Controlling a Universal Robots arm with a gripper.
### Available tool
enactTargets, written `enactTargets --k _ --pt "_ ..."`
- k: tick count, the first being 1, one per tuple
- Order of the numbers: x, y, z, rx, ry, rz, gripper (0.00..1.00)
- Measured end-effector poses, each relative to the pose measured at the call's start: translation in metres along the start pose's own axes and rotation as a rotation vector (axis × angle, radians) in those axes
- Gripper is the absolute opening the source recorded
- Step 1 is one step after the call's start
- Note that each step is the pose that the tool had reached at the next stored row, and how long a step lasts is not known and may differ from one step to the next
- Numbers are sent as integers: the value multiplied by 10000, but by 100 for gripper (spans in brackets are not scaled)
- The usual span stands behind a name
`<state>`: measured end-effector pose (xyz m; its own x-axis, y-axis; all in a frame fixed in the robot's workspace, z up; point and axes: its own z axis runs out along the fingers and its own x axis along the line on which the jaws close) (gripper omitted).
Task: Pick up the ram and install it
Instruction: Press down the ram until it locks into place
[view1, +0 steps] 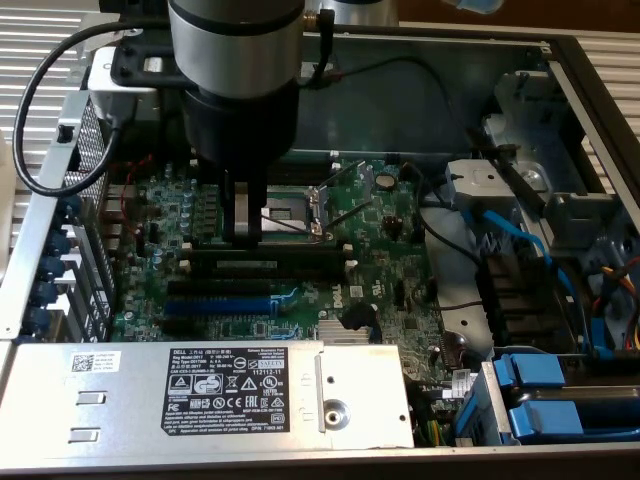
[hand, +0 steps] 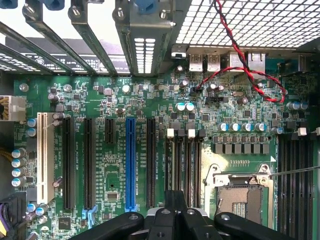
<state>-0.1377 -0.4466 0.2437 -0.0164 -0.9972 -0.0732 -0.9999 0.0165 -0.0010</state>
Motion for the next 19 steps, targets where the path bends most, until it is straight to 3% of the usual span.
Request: enactTargets --k 9,19 --pt "1 68 0 0 0 1 11" --pt "4 56 0 0 5 0 11"
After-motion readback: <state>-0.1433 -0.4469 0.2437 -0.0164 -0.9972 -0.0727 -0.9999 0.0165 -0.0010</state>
